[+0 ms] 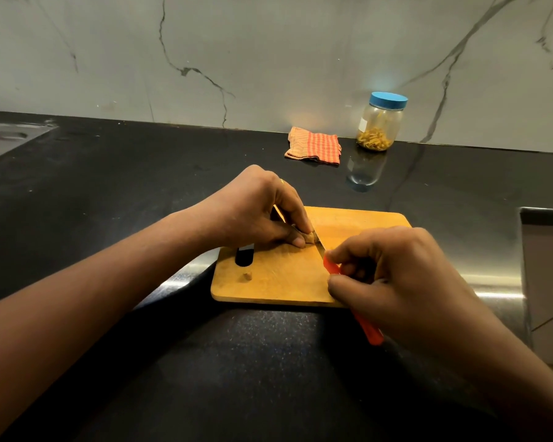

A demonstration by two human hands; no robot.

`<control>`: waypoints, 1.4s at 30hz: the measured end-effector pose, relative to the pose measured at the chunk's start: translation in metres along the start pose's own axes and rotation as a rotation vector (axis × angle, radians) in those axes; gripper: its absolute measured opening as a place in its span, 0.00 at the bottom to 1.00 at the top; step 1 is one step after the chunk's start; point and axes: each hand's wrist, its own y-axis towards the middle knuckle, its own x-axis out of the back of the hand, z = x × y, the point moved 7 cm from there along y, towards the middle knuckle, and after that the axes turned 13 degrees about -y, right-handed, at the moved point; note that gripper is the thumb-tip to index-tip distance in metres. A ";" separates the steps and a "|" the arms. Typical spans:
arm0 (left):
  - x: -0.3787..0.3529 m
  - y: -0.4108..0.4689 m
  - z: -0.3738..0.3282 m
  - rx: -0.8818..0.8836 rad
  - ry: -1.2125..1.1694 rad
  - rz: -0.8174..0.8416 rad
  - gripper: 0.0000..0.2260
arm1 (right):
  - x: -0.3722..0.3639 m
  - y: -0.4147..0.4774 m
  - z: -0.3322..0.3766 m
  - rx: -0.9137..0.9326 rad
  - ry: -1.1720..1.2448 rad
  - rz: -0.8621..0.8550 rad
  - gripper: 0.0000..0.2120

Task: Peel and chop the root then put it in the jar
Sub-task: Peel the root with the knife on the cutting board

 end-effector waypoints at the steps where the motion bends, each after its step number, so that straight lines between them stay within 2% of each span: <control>1: 0.000 0.000 0.000 0.002 0.003 0.000 0.07 | -0.001 0.001 0.000 0.001 -0.013 0.001 0.12; 11: 0.001 -0.001 -0.001 0.026 0.010 -0.009 0.07 | -0.002 0.001 0.003 0.013 -0.092 0.029 0.12; 22: 0.002 -0.003 -0.001 0.033 -0.026 -0.033 0.07 | 0.015 -0.026 -0.010 -0.013 -0.001 -0.002 0.10; 35: 0.002 -0.004 0.001 0.027 -0.035 0.005 0.07 | 0.010 -0.019 -0.003 -0.006 0.052 -0.029 0.17; 42: 0.002 -0.003 -0.001 0.013 -0.013 0.004 0.06 | 0.011 -0.019 0.001 -0.008 0.029 -0.031 0.17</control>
